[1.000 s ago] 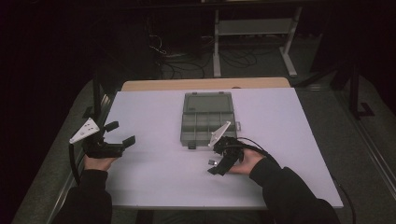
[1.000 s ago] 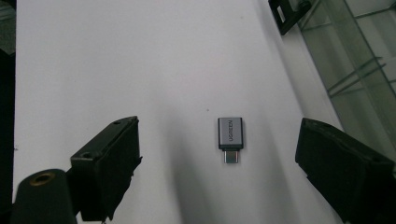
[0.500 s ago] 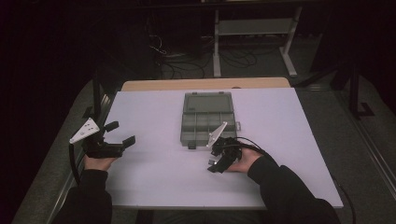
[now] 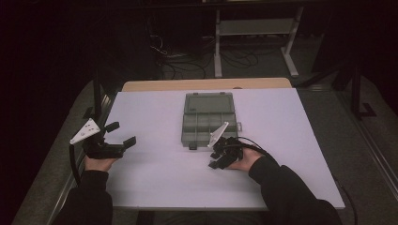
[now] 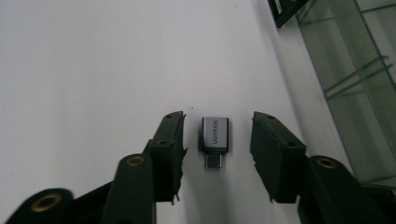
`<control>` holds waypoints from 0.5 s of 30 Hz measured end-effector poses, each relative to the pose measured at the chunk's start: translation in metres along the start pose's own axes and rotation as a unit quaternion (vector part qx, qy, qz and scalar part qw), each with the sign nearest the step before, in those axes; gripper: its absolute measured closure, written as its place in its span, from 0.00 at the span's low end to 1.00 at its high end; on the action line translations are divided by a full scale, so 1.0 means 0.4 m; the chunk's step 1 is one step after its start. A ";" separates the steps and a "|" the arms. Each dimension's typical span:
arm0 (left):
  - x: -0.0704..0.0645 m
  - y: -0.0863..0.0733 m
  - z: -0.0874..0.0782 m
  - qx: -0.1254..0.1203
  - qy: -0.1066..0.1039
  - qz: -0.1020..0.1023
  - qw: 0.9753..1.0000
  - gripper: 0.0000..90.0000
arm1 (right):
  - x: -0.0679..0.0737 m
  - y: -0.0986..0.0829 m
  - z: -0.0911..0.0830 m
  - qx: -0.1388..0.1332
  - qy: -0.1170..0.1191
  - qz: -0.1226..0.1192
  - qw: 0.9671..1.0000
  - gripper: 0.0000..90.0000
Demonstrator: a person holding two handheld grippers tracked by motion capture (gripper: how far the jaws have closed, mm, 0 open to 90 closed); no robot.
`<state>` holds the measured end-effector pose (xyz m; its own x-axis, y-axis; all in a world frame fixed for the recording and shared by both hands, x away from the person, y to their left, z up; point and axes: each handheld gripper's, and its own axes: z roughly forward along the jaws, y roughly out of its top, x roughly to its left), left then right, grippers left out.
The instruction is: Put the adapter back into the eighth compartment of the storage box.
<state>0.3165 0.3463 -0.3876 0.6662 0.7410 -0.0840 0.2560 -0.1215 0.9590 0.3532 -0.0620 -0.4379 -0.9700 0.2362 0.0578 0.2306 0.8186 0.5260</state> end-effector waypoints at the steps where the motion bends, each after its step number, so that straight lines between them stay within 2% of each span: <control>1: 0.000 0.000 0.000 0.000 0.000 0.000 1.000 0.00 | 0.001 0.000 0.001 0.000 0.000 0.001 1.000 0.67; 6: 0.000 0.000 0.000 0.000 0.000 -0.001 1.000 0.00 | 0.000 0.001 0.002 -0.003 -0.006 -0.001 1.000 0.76; 12: 0.000 0.000 0.000 0.000 0.000 -0.001 1.000 0.00 | 0.001 0.001 0.001 -0.002 -0.008 -0.004 1.000 0.83; 15: 0.000 0.000 0.000 0.000 0.000 -0.001 1.000 0.00 | 0.003 0.002 0.001 0.001 -0.008 -0.005 1.000 0.83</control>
<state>0.3165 0.3463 -0.3877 0.6657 0.7412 -0.0858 0.2574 -0.1202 0.9588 0.3525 -0.0606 -0.4378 -0.9709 0.2362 0.0385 0.2208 0.8220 0.5249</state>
